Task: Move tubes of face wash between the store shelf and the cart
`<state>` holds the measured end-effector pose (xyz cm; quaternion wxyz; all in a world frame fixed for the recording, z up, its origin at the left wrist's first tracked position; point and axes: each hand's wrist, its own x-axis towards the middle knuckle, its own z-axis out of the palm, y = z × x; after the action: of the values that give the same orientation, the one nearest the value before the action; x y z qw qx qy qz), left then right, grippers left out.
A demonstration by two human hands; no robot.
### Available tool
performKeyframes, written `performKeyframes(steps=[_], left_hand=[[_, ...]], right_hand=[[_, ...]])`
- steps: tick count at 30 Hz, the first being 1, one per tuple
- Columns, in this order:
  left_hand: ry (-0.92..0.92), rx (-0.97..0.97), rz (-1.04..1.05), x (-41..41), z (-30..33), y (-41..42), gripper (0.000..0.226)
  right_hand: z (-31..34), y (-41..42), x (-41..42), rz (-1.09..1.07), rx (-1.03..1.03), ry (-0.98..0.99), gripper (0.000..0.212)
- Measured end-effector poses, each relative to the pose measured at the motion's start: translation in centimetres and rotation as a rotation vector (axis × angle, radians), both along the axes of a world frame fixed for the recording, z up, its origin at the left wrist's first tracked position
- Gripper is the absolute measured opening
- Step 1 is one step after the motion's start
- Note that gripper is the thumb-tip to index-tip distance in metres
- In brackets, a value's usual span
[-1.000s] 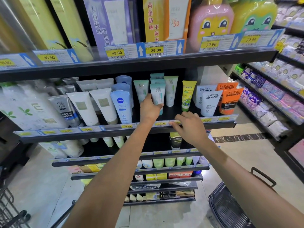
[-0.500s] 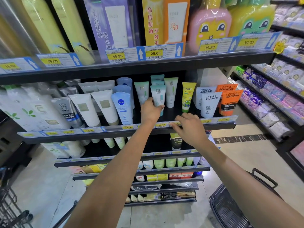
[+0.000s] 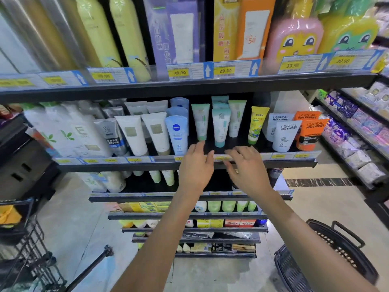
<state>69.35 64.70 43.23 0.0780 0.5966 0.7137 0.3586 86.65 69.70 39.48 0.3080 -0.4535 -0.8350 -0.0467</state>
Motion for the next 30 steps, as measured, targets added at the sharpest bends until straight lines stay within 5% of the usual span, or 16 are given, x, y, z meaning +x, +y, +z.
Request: performKeyframes(steps=[8,21,30], left_hand=[[0.122,-0.108,0.294,-13.3,-5.4,-18.4,0.042],[-0.044,-0.323,1.018,-33.0,-11.7,-55.2,0.037],[-0.131,-0.419,1.219,-39.7,-15.1,-65.1,0.043]], right_hand=[[-2.1,-12.2,-14.8,0.276,-0.143,-0.102,0.033],[-5.7,-38.1,-45.5,0.912,-0.362,-0.338,0.047],[-11.0,-46.8,-54.1,1.049,-0.466,-0.527,0.049]])
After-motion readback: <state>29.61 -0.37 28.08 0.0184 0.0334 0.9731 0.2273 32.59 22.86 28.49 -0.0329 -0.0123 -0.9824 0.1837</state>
